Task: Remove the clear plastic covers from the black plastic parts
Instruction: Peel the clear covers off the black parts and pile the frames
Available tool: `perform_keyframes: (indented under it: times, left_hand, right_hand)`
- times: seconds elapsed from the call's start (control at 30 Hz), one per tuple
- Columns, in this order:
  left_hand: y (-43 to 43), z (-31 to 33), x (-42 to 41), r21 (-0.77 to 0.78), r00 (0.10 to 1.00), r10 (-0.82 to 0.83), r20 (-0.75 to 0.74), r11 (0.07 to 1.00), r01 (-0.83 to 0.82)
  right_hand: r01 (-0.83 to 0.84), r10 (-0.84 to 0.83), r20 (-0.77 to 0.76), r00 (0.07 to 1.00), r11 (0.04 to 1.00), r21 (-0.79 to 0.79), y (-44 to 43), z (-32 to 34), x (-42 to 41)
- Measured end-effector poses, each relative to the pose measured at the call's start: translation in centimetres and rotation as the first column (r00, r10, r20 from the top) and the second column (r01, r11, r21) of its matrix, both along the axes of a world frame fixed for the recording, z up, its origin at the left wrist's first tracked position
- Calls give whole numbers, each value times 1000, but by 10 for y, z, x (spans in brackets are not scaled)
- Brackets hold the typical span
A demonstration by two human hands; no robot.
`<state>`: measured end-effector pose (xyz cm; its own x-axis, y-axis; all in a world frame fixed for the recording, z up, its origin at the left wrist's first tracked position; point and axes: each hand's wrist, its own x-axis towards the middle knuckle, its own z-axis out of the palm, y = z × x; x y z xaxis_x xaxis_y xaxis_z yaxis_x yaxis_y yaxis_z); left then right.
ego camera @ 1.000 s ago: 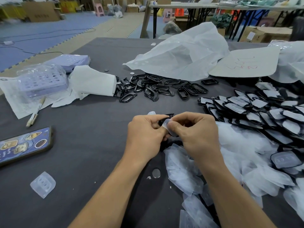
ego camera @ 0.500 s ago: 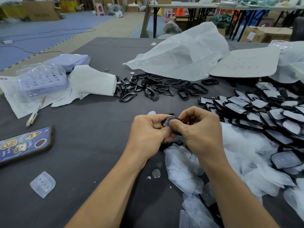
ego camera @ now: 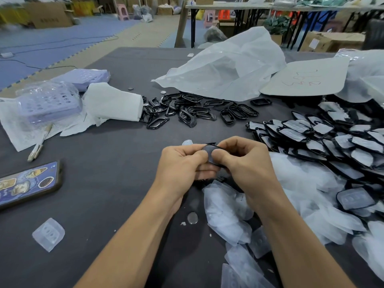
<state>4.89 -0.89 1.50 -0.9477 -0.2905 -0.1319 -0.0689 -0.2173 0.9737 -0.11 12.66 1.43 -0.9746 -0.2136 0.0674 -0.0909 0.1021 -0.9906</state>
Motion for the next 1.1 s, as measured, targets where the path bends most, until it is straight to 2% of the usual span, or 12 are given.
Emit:
perform_keyframes:
  times: [0.1, 0.3, 0.5, 0.73, 0.97, 1.1]
  left_hand:
    - [-2, -1, -1, 24, 1000, 9, -9, 1000, -9]
    - [-12, 2, 2, -50, 990, -141, -13, 989, 141]
    - [-10, 1, 0, -110, 1000, -13, 12, 994, 15]
    - [-7, 3, -2, -67, 989, 145, 5, 987, -145]
    - [-5, 1, -1, -202, 993, 102, -54, 973, -111]
    - [-6, 1, -2, -196, 992, 111, -59, 973, -120]
  right_hand:
    - [5, -1, 66, 998, 998, -63, 0, 3, 0]
    - [43, -41, 30, 999, 996, -76, 2, 5, 1]
    - [15, -15, -2, 1000, 997, -77, 1, 5, 2]
    - [-31, 55, 113, 992, 979, -203, 0, 8, 2]
    - [27, -18, 61, 998, 988, -150, 1, 7, 2]
    - [13, -9, 35, 999, 993, -114, 0, 5, 2]
